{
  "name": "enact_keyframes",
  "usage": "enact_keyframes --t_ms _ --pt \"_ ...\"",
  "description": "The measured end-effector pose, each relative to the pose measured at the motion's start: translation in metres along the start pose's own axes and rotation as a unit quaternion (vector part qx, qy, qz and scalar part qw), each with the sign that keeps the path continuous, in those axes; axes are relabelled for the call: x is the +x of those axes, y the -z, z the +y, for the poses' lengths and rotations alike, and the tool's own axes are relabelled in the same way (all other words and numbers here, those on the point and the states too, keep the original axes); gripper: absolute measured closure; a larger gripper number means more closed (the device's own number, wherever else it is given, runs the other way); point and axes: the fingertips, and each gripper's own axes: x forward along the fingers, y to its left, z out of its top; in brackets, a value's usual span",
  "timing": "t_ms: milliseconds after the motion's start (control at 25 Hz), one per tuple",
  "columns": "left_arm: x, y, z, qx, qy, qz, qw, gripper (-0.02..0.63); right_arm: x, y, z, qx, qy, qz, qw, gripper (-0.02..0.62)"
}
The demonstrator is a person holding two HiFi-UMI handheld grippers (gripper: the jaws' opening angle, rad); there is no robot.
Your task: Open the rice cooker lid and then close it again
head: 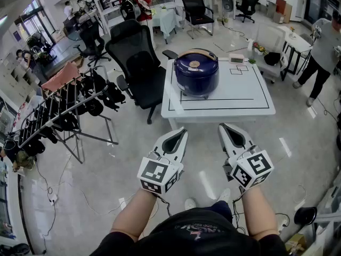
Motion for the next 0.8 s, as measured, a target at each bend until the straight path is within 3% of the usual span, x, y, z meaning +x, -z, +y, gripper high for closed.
enact_keyframes --t_ms 640,720,800 --pt "-0.006 0.001 0.016 0.005 -0.010 -0.012 0.9999 0.601 0.006 -0.002 0.001 0.006 0.024 -0.018 1.000 0.594" --pt "-0.006 -0.001 0.022 0.004 -0.015 -0.018 0.9997 0.535 0.010 -0.003 0.003 0.005 0.018 -0.020 1.000 0.576" --pt "-0.005 -0.002 0.026 0.008 -0.020 -0.019 0.9996 0.412 0.014 -0.004 0.004 0.002 0.010 -0.019 1.000 0.497"
